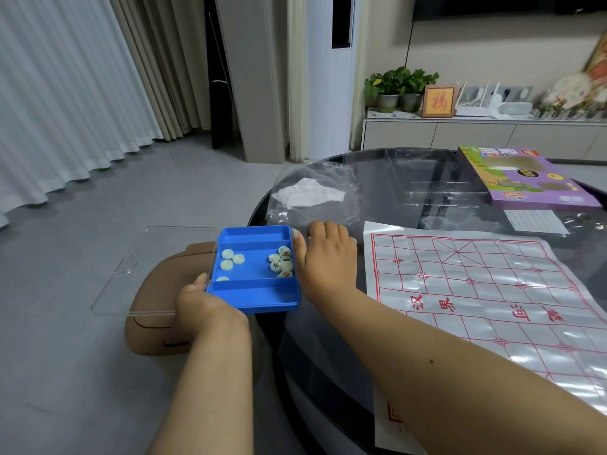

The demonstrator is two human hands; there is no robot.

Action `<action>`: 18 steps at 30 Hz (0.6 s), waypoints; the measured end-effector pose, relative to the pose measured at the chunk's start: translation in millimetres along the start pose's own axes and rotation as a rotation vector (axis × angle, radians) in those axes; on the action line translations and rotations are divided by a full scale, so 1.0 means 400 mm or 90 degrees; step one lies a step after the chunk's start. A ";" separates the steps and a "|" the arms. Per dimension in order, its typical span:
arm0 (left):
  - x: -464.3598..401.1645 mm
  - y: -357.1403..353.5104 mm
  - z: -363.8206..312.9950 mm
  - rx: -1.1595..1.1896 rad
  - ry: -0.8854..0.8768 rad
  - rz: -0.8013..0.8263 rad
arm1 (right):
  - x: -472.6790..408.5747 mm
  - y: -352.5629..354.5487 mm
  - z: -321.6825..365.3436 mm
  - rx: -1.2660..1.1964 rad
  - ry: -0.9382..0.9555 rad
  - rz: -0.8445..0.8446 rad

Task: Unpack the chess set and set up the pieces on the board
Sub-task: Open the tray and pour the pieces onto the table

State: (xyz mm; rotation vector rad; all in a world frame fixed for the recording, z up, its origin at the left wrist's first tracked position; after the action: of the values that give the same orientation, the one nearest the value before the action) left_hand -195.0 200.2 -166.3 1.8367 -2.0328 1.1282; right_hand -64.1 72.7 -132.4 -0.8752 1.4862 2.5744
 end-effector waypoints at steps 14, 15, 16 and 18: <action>-0.027 -0.010 0.018 0.009 0.024 0.067 | 0.104 -0.023 0.199 -0.133 0.145 0.245; -0.021 -0.009 0.014 0.001 0.013 0.066 | 0.106 -0.025 0.197 -0.116 0.134 0.250; -0.014 -0.009 0.012 -0.006 0.006 0.063 | 0.107 -0.028 0.196 -0.098 0.123 0.249; 0.003 -0.009 0.008 -0.013 -0.005 0.058 | 0.107 -0.044 0.191 -0.065 0.103 0.256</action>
State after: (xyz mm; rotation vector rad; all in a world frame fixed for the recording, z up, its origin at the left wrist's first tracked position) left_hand -190.9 197.4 -166.4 1.7578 -2.1448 1.1199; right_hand -129.1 133.8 -138.0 -0.8928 1.7465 2.9449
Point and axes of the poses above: each hand's wrist, its own x-axis away from the middle knuckle, its own y-axis out of the back of the hand, z = x × y, the point moved 6 cm from there along -x, towards the middle knuckle, and after that the axes turned 2 degrees about -z, right-handed, at the moved point
